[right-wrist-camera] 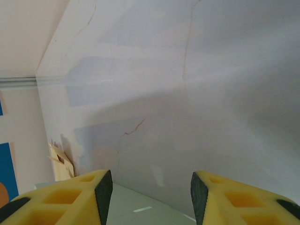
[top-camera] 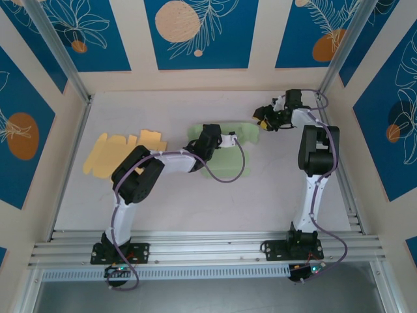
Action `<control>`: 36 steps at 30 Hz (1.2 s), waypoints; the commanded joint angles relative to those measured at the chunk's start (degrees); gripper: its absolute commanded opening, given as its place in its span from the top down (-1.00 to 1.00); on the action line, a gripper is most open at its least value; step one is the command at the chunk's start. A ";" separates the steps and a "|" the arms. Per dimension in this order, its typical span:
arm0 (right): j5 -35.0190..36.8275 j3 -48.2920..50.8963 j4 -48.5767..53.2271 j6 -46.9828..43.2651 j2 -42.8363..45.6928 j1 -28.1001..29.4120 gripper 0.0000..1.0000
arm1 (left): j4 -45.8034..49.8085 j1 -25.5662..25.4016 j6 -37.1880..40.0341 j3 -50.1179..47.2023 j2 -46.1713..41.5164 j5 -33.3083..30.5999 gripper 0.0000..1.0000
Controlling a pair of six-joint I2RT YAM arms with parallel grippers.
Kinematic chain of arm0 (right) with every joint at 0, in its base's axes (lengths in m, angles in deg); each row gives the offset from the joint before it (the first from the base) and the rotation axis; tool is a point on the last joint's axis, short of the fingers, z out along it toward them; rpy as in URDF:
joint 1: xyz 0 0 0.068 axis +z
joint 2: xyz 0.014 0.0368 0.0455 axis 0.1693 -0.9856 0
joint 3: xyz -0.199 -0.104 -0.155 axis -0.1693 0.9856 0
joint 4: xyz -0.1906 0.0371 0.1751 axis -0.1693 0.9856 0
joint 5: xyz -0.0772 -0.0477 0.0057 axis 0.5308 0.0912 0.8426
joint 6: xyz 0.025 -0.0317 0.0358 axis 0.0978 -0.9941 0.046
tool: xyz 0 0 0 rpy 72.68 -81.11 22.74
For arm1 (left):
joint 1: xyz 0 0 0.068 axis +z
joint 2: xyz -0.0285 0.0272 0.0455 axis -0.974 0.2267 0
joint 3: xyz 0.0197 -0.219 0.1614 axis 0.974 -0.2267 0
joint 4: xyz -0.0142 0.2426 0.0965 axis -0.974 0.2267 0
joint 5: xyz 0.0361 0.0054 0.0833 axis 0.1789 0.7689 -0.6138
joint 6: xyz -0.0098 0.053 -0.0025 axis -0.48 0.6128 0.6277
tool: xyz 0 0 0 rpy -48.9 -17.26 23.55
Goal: Fold the paper box
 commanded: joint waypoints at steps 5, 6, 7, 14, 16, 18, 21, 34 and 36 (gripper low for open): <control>-2.42 1.79 0.61 -2.61 0.43 1.22 0.03 | 0.68 -0.81 -0.13 1.37 2.33 -0.54 1.00; -2.49 2.69 0.15 -2.68 0.92 1.27 0.03 | 0.68 -0.84 -0.13 1.42 2.32 -0.47 1.00; -2.43 3.71 -0.28 -2.69 1.45 1.25 0.03 | 0.78 -0.80 -0.05 1.38 2.32 -0.43 1.00; -2.94 9.75 -3.27 -2.96 6.06 1.24 0.03 | 0.68 -0.77 0.76 1.47 2.28 -0.32 1.00; -2.92 10.90 -3.68 -3.23 7.29 1.40 0.03 | 0.52 -0.80 0.79 1.31 2.27 -0.26 1.00; -3.14 11.92 -4.12 -3.33 8.21 1.49 0.03 | 0.26 -0.80 1.14 1.13 2.32 -0.33 1.00; -3.13 13.29 -4.79 -3.40 9.60 1.62 0.03 | -0.09 -0.79 1.65 0.96 2.40 -0.42 1.00; -3.09 15.23 -6.20 -3.49 10.54 2.34 0.03 | -1.10 -0.82 1.90 0.47 2.38 -0.34 1.00; -3.16 15.23 -6.33 -3.40 10.36 2.43 0.03 | -1.83 -0.84 2.18 0.04 2.49 -0.37 1.00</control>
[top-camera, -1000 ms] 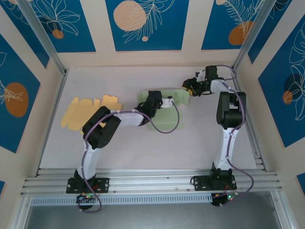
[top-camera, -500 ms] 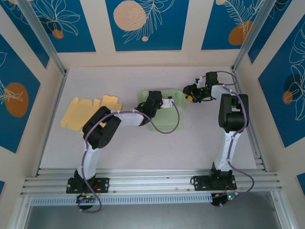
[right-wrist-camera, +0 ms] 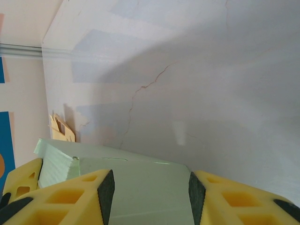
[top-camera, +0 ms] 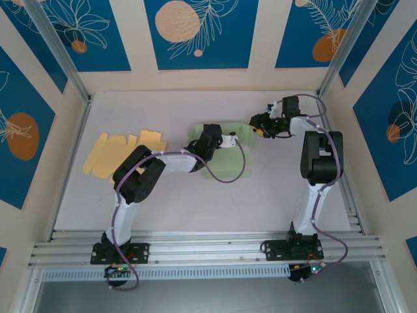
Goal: Fold the paper box
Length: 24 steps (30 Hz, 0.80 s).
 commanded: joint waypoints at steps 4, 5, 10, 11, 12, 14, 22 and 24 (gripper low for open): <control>-1.27 0.80 -0.03 -1.16 0.31 0.61 0.03 | -4.98 -0.73 2.25 -1.94 2.05 0.01 1.00; -1.31 0.93 -0.04 -1.06 0.35 0.57 0.03 | -5.92 -0.72 2.69 -2.22 2.12 -0.05 1.00; -1.08 1.86 -0.13 -1.18 0.66 0.54 0.04 | -7.70 -0.71 3.20 -2.99 2.13 -0.24 1.00; -1.00 2.21 -0.17 -1.27 0.95 0.61 0.04 | -7.53 -0.69 3.17 -2.98 2.13 -0.20 1.00; -0.95 2.73 -0.33 -1.41 1.35 0.60 0.04 | -7.73 -0.73 3.16 -2.99 2.21 -0.16 1.00; -0.98 3.77 -0.69 -1.42 2.12 0.61 0.04 | -8.03 -0.73 3.16 -3.08 2.18 -0.34 1.00; -1.61 7.06 -1.53 -1.94 4.51 1.61 0.04 | -9.04 -0.79 3.88 -3.19 2.56 -0.25 1.00; -1.38 7.64 -1.65 -2.16 4.94 2.26 0.04 | -10.17 -0.82 4.73 -3.60 2.81 -0.40 1.00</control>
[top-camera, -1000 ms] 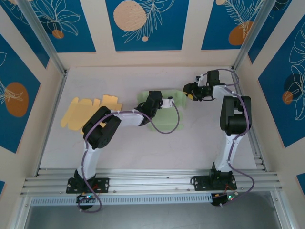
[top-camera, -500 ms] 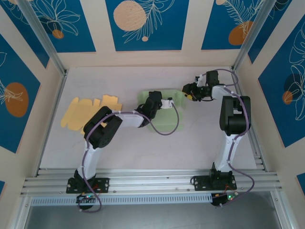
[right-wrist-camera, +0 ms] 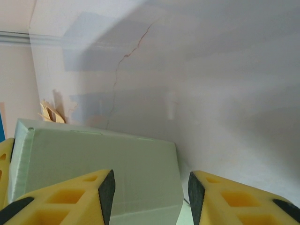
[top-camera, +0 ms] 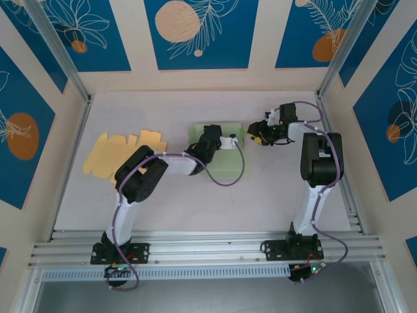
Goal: Fold the paper box
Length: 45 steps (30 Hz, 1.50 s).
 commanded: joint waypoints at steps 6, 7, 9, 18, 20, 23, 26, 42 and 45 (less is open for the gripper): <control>-0.46 2.40 -0.49 -1.69 4.19 2.11 0.04 | -4.06 -0.62 2.90 -2.09 1.71 -0.41 1.00; -0.24 2.58 -0.42 -1.84 4.47 2.20 0.04 | -4.41 -0.53 3.09 -2.27 1.73 -0.45 1.00; 0.33 2.95 -0.40 -2.04 4.91 2.26 0.04 | -4.47 -0.52 3.10 -2.50 1.72 -0.54 1.00; 1.24 5.34 -0.56 -3.06 6.34 2.49 0.04 | -4.16 -0.43 2.60 -2.42 2.06 -0.36 1.00; 2.37 6.12 -0.56 -3.41 6.84 2.72 0.04 | -4.12 -0.44 2.53 -2.38 2.13 -0.42 1.00; 4.39 8.22 -1.43 -3.66 8.42 2.92 0.04 | -4.21 -0.27 2.20 -2.52 2.15 -0.28 1.00; 4.60 10.45 -3.44 -3.29 9.88 3.04 0.04 | -4.12 -0.19 1.86 -2.87 1.89 0.43 1.00; 9.59 6.59 -3.66 -7.54 6.69 7.95 -0.07 | -4.47 -0.11 1.91 -3.38 2.11 1.50 1.00; 12.30 6.16 -3.56 -7.81 6.54 8.56 -0.10 | -4.65 -0.05 1.90 -3.69 1.81 1.86 1.00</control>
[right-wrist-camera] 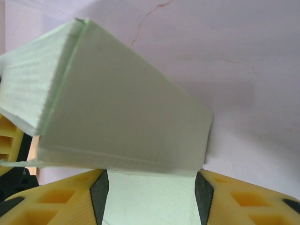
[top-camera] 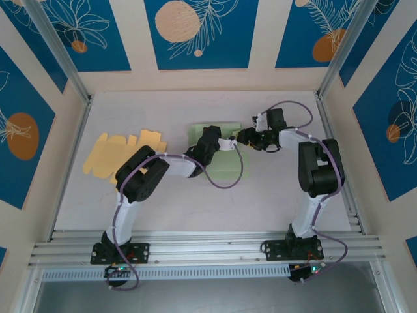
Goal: Fold the paper box
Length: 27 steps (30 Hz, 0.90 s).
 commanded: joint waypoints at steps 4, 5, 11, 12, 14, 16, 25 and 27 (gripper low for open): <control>6.07 -3.08 0.27 -2.11 -1.71 0.83 -0.08 | 0.86 -0.07 -0.62 -1.35 1.17 2.29 1.00; 6.48 -3.49 0.05 -2.33 -2.05 0.87 -0.08 | 0.94 -0.01 -0.61 -1.26 1.17 2.39 1.00; 9.58 -4.53 -2.21 -4.37 -3.67 2.11 -0.03 | 1.56 -0.03 -1.08 -1.12 1.17 2.92 1.00; 10.23 -4.37 -2.85 -4.72 -3.73 2.57 -0.03 | 1.63 -0.07 -1.21 -1.09 1.17 3.07 1.00; 10.83 -4.16 -3.91 -5.24 -3.84 3.18 -0.02 | 1.82 -0.01 -1.42 -1.02 1.08 3.24 1.00; 12.04 -3.83 -5.09 -5.81 -3.70 3.89 0.02 | 1.92 -0.02 -1.56 -0.91 1.08 3.39 1.00; 18.73 -1.93 -9.00 -7.76 -2.63 6.12 0.36 | 2.57 -0.16 -2.39 -0.19 0.78 3.71 1.00; 19.92 -0.83 -10.26 -7.92 -1.91 6.35 0.53 | 3.17 -0.16 -3.39 0.26 0.26 3.73 1.00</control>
